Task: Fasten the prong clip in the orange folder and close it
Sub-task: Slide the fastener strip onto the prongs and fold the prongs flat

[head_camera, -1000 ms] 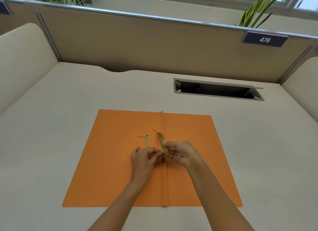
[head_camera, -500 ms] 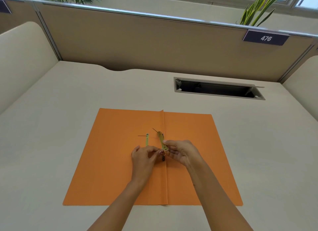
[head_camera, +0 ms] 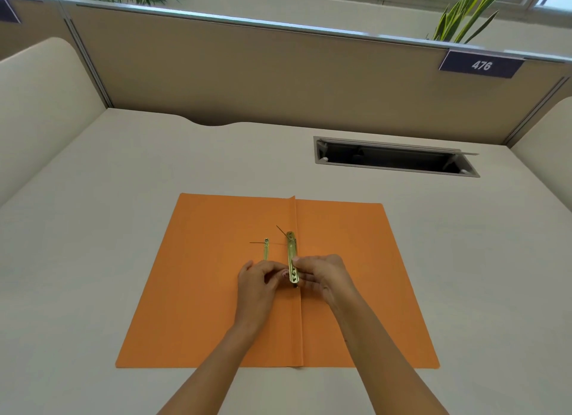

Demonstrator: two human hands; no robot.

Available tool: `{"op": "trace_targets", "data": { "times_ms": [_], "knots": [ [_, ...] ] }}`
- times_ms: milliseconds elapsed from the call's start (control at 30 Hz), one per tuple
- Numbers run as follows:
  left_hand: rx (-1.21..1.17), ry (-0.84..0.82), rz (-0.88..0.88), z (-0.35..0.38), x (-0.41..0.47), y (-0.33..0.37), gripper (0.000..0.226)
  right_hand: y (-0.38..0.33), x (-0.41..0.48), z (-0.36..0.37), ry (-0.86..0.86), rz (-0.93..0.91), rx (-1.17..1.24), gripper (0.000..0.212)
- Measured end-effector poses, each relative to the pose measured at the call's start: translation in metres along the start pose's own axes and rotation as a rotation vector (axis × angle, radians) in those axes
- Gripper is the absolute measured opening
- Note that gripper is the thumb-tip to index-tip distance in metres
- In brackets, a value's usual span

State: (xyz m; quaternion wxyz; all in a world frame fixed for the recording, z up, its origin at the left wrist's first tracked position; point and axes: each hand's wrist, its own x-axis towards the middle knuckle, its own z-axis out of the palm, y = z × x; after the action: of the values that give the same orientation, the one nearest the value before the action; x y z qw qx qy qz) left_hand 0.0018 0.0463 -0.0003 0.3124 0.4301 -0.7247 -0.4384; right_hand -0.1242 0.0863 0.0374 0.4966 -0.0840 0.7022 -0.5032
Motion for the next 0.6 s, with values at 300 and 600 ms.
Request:
{"op": "trace_targets", "data": {
  "times_ms": [300,600],
  "knots": [
    [-0.048,0.083,-0.014,-0.003,0.002,0.002,0.025,0.015,-0.004,0.005,0.208,-0.145,-0.228,0.014],
    [0.21,-0.092,0.032,-0.004,0.026,0.001,0.041,0.021,-0.004,0.005,0.281,-0.258,-0.415,0.018]
  ]
}}
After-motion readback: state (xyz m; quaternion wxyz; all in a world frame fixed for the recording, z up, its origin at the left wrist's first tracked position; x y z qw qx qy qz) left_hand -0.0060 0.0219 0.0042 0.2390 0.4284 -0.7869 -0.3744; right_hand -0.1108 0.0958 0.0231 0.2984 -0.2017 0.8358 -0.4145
